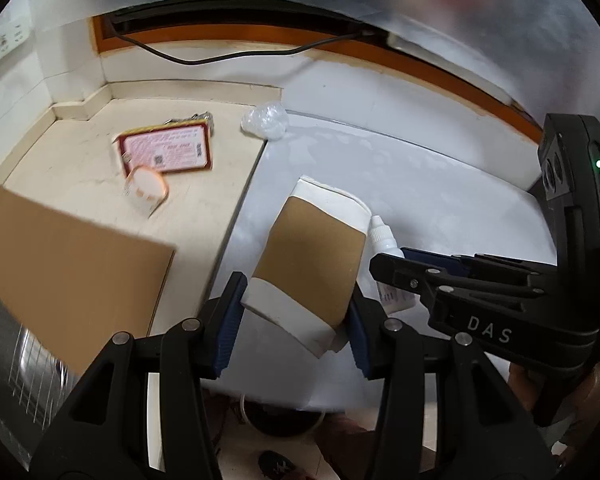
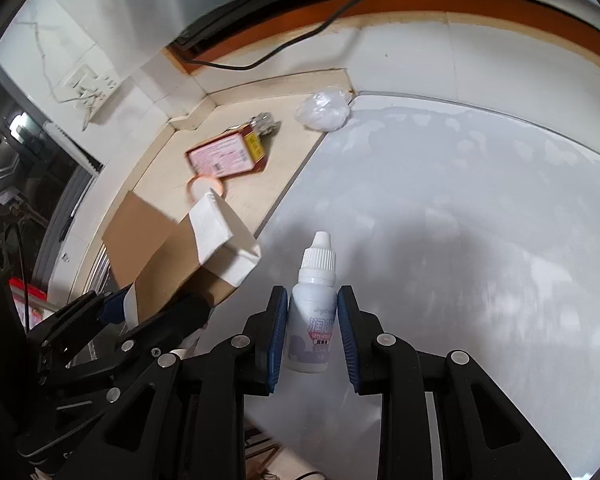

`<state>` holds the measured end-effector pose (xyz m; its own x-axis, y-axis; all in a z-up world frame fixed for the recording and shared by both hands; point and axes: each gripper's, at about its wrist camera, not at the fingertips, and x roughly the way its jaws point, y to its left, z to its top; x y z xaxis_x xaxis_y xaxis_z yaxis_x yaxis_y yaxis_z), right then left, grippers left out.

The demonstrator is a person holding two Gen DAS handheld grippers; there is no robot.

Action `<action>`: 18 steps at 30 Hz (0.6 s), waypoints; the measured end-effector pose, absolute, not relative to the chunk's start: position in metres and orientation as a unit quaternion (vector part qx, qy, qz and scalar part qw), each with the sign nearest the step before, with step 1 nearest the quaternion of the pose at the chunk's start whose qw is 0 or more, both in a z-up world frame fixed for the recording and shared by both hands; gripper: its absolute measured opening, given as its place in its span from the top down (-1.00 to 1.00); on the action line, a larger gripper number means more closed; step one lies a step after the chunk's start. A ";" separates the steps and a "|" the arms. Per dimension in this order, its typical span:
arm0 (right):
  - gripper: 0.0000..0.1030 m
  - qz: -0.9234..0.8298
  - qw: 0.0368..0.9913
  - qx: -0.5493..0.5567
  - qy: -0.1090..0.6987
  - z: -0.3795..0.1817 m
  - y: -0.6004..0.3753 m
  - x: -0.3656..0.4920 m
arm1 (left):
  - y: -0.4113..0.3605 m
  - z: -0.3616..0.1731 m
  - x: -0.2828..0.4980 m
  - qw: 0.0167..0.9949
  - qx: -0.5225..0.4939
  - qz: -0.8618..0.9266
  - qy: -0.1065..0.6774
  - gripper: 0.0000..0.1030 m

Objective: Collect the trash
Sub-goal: 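Carry the dropper bottle and brown paper cup down over the floor bin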

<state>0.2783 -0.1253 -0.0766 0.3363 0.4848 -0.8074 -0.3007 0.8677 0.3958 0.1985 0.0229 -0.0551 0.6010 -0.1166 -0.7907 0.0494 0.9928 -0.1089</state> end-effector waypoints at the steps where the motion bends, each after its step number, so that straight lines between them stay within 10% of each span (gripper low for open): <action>1: 0.51 0.240 0.816 0.086 0.519 -0.073 -0.125 0.263 | 0.023 -0.054 0.186 0.895 -0.037 -0.048 0.443 0.16; 18: 0.51 0.225 0.813 0.042 0.535 -0.102 -0.128 0.054 | 0.030 -0.114 0.019 0.874 -0.043 -0.046 0.481 0.16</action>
